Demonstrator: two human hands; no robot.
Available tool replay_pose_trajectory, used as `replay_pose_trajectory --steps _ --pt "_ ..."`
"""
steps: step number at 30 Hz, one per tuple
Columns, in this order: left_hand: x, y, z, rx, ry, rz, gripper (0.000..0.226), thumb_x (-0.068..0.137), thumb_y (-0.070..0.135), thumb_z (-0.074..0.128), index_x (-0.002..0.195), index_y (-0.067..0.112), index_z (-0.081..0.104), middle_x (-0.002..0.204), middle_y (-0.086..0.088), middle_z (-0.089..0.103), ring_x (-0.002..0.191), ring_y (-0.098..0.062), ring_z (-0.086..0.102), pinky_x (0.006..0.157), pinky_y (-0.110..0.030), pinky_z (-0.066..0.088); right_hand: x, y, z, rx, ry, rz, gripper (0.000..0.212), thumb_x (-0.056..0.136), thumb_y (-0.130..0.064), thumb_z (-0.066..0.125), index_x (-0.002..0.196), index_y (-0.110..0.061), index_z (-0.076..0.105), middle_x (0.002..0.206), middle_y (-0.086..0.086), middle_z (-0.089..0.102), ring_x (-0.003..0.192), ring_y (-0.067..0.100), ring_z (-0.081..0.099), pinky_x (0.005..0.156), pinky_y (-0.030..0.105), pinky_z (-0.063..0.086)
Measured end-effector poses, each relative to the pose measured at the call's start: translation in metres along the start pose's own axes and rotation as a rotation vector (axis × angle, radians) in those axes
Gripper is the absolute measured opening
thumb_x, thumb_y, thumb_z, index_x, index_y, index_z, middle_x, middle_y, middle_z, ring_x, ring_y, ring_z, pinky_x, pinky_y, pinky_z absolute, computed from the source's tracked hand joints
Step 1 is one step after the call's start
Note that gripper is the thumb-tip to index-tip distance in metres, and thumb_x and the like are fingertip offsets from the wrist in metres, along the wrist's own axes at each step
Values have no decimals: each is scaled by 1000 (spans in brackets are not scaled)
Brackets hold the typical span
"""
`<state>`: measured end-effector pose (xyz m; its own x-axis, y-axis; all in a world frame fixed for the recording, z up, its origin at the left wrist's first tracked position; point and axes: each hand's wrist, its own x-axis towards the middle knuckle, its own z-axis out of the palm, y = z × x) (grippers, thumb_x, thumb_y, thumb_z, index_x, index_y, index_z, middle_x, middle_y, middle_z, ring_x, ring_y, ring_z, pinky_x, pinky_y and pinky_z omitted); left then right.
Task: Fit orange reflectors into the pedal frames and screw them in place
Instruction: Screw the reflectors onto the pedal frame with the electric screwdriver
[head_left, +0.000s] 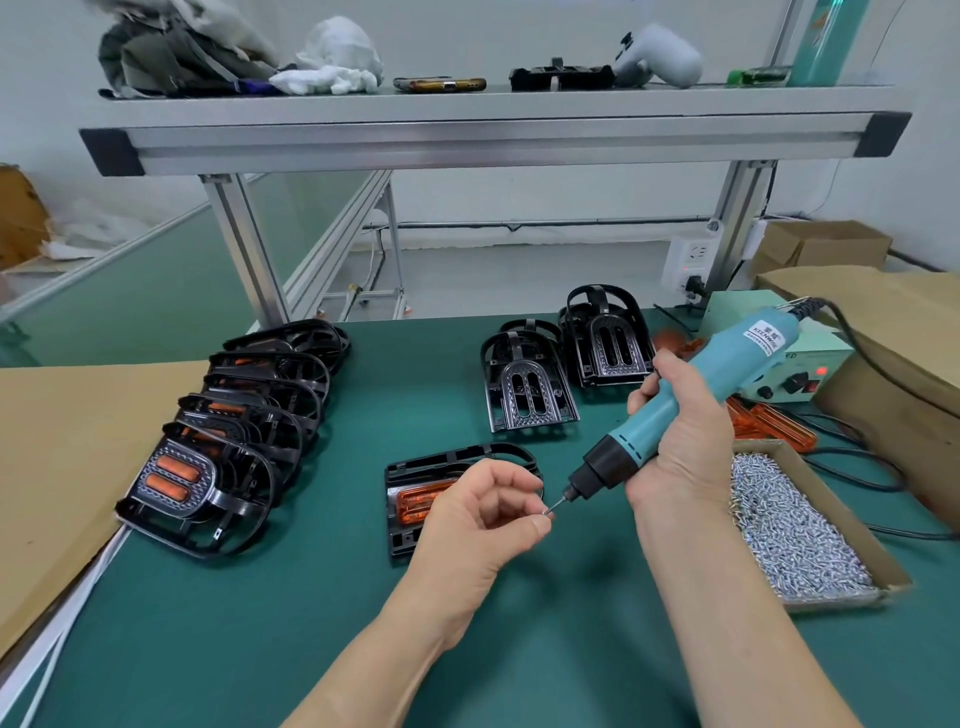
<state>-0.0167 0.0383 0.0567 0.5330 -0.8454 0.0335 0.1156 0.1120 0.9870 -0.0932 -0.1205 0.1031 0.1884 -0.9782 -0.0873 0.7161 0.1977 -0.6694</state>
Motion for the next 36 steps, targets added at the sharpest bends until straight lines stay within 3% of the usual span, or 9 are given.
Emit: replay_pose_trajectory --steps 11,14,20,23,27,31,36 --pt "-1 -3 -3 -14 27 -17 28 72 5 78 89 24 70 80 -1 71 74 -11 60 74 -17 50 -4 2 0 -33 6 -13 27 82 -9 78 100 -14 58 69 -5 60 56 6 59 54 21 51" --pt "-2 -6 -2 136 76 22 33 79 -3 76 91 27 68 79 2 71 75 -11 60 74 -18 50 -8 3 1 -53 1 -42 23 83 -7 76 96 -15 59 65 -7 61 55 6 57 54 20 50" --pt "-8 -14 6 703 204 341 49 82 3 71 94 47 54 89 22 66 88 -3 61 78 -5 40 -19 6 7 -44 -48 -89 19 87 -12 75 99 -16 60 76 -7 62 63 5 56 62 17 50" --pt "-6 -17 1 736 207 399 51 82 2 72 100 47 53 91 21 65 89 -4 61 80 -6 40 -22 5 8 -43 -98 -61 18 90 -15 72 101 -12 58 75 -7 58 64 4 53 65 17 46" --pt "-8 -23 1 736 273 525 48 80 4 70 105 41 53 92 18 63 86 -4 62 82 -8 43 -26 7 11 -113 -30 -131 19 91 -16 71 82 -22 55 58 -14 56 55 3 50 57 17 44" --pt "-7 -30 -1 819 363 754 38 81 0 67 106 26 55 88 11 58 80 -18 61 77 -25 48 -30 10 14 -128 71 -143 17 91 -20 70 90 -25 54 51 -17 54 49 4 49 54 19 43" --pt "-5 -36 -3 867 399 880 19 92 8 57 108 19 55 84 -2 59 78 -23 56 75 -30 45 -29 14 13 -111 120 -100 18 89 -23 71 96 -25 54 50 -16 53 48 3 51 51 17 45"
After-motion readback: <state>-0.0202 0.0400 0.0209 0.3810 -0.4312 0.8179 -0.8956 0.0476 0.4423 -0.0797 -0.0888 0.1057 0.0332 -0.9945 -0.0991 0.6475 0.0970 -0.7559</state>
